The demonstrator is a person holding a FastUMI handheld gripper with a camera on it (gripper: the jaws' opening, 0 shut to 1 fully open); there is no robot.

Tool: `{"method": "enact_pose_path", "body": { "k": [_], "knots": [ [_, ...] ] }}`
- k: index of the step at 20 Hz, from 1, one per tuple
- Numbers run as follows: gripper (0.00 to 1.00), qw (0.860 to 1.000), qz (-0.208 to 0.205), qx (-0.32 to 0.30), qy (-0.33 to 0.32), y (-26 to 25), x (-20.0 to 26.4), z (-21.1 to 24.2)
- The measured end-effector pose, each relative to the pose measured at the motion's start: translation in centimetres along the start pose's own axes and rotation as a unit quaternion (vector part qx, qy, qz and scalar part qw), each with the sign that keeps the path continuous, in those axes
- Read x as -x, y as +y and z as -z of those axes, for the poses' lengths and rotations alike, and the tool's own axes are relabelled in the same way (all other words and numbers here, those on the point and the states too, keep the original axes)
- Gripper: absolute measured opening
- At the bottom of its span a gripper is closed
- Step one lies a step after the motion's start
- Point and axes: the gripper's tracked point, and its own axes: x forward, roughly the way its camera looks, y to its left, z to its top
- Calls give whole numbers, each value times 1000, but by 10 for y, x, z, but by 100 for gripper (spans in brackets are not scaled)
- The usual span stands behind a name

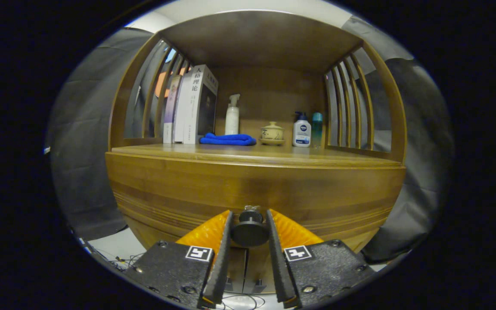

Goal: Pull open the drawer, take out the items inside it, and place them on the countertop above the cabinet.

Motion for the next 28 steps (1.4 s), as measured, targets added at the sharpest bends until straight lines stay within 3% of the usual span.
{"method": "enact_pose_path", "body": {
  "k": [11, 28],
  "knots": [
    [32, 1000, -4, -6, 8, 0, 2, 0],
    [31, 1000, -14, -17, 6, 0, 88, 17]
  ]
}}
